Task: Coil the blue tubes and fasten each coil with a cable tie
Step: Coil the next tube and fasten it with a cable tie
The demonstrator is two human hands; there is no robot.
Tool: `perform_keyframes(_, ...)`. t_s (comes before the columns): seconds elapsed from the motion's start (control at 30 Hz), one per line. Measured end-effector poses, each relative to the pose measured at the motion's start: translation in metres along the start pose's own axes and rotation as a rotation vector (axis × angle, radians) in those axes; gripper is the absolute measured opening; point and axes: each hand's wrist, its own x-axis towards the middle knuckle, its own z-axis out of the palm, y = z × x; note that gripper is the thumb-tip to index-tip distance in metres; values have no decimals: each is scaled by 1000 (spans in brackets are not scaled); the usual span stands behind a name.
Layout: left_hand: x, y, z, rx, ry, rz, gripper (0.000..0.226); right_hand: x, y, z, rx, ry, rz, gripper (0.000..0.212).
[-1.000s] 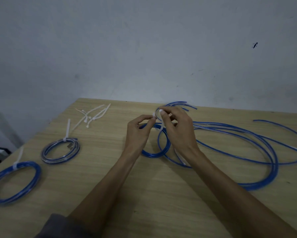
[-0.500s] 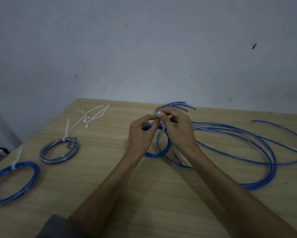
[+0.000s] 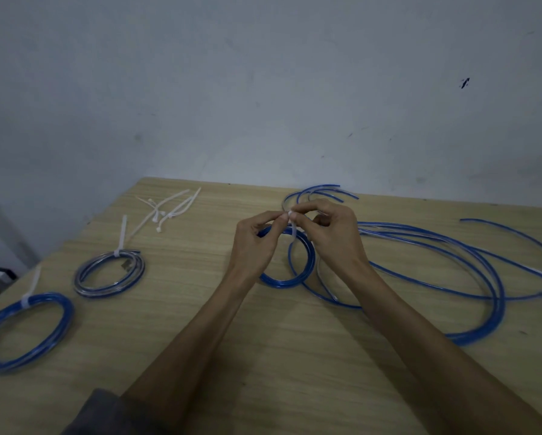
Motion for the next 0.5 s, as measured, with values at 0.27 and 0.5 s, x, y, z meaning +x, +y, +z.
perform_keyframes(0.27,-4,5,6,-88,-31,-42,20,10,0,-17,-127,-110,-10,7)
perform_keyframes(0.5,-4,3,7,-83,-60,-129,16,13,-1,-20,-243,-154,-44,8)
